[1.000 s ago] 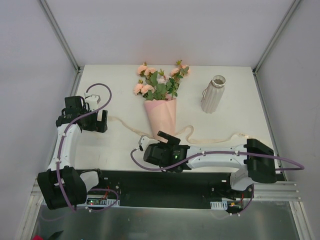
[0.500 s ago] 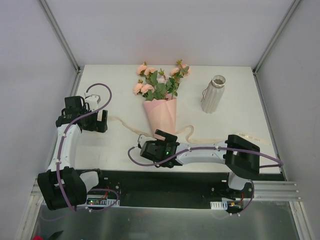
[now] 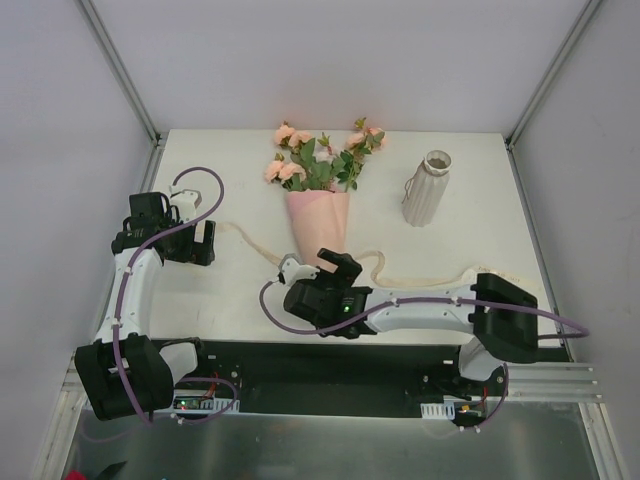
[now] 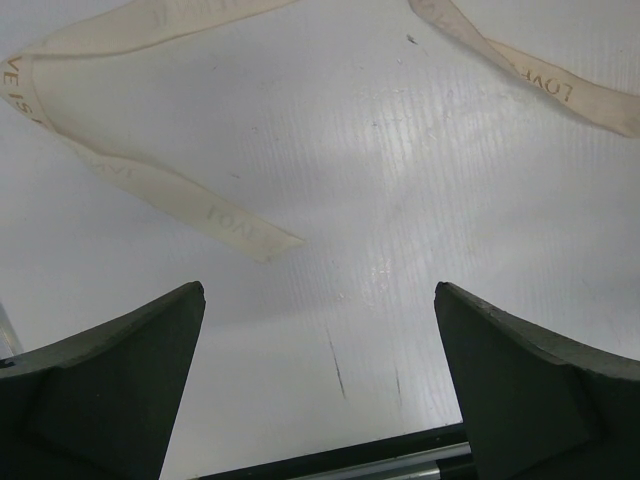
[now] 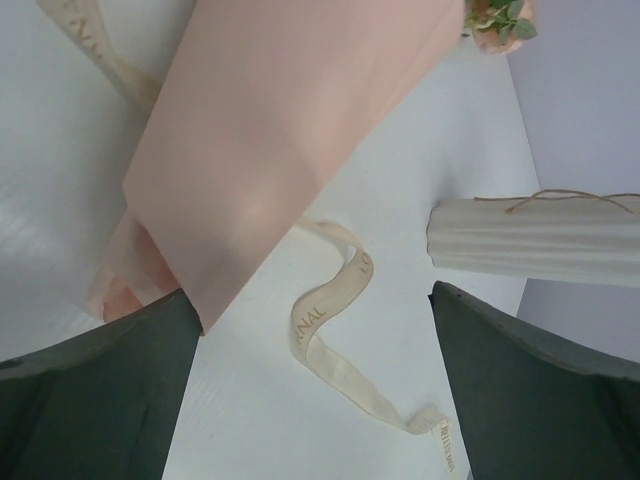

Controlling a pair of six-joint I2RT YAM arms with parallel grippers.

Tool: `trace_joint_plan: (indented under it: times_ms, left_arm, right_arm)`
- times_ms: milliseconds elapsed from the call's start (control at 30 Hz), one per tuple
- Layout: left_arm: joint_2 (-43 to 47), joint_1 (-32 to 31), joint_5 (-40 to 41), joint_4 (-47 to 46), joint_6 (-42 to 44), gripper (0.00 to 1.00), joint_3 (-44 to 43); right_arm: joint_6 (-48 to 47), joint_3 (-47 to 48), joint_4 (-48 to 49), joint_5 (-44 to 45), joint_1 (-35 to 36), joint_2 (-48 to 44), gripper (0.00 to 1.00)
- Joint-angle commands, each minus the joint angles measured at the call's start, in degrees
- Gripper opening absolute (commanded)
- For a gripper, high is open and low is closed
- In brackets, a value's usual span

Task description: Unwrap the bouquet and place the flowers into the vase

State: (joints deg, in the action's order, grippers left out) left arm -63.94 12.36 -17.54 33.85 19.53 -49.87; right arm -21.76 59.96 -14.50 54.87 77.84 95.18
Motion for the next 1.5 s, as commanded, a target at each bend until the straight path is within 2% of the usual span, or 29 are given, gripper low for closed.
trace_joint_plan:
  times_ms: [0,167,333,500,767,1233,1333,1467]
  left_arm:
    - [0.8,-0.1,-0.4,1.7,1.0,0.99,-0.9]
    - [1.1,-0.1,-0.9,2.2,1.0,0.99,-1.6]
    - [1.3,-0.1,-1.3,2.4,1.3,0.99,-1.6]
    - [1.0,-0.1,-1.8,2.5,1.0,0.99,-1.7]
    - [1.2,-0.1,-1.4,2.6,1.1,0.99,-1.8]
    - [2.2,-0.1,-0.5,2.9,2.7,0.99,-1.0]
    - [2.4,-0.1,-0.6,3.0,2.5,0.99,-1.2]
    - [2.9,-0.1,-0.7,3.2,2.5,0.99,-1.8]
  right_arm:
    - [3.4,-0.6,2.6,4.2,1.9,-10.2,1.0]
    - [10.1,-4.0,-2.5,4.2,4.3,-17.0,1.0]
    - [14.7,-6.7,-6.8,0.4,4.3,-19.2,1.0]
    - [8.8,-6.3,-3.6,-7.5,4.3,-16.3,1.0]
    - [-1.9,0.1,2.9,-8.7,0.8,-3.8,1.0]
    - [-11.4,-0.1,13.8,-3.5,-3.2,3.7,1.0]
    - [-13.5,-0.3,19.1,0.4,-2.4,2.8,1.0]
    - [-19.0,-1.3,31.9,5.9,-0.5,-0.2,1.0]
